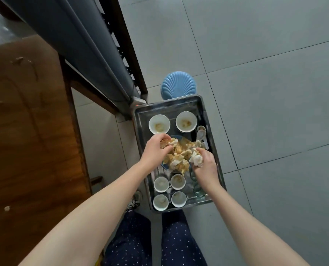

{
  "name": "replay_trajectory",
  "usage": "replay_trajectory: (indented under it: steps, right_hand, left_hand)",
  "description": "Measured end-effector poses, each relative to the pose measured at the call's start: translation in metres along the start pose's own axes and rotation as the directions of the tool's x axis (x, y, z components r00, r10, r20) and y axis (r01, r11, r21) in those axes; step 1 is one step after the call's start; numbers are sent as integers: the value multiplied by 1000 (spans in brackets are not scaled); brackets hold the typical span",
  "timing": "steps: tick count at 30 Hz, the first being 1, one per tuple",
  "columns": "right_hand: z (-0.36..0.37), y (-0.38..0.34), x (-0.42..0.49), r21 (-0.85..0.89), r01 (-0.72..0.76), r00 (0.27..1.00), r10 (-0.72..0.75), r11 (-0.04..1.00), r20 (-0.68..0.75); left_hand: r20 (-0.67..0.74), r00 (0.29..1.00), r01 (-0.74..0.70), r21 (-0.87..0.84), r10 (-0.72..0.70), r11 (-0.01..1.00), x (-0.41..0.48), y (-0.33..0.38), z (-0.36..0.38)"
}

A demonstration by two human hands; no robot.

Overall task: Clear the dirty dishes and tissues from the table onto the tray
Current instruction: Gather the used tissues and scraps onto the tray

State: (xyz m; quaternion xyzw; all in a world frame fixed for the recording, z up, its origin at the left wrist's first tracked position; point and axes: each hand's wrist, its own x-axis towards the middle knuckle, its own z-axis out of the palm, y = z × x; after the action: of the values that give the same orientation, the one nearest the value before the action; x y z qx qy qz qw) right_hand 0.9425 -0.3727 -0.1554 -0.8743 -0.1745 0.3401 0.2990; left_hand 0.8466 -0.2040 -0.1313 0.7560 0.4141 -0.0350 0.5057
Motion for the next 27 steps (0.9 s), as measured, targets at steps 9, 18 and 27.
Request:
replay_trajectory:
  steps: [9, 18, 27]
  right_hand:
    - [-21, -3, 5, -93, 1, 994, 9, 996, 113]
    - [-36, -39, -16, -96, 122, 987, -111, 988, 120]
    - [-20, -98, -65, -92, 250, 966, -242, 964, 90]
  left_hand:
    - [58, 996, 58, 120, -65, 991, -17, -7, -17]
    - [-133, 983, 131, 36, -125, 991, -70, -10, -75]
    - [-292, 949, 112, -37, -118, 993, -143, -30, -134]
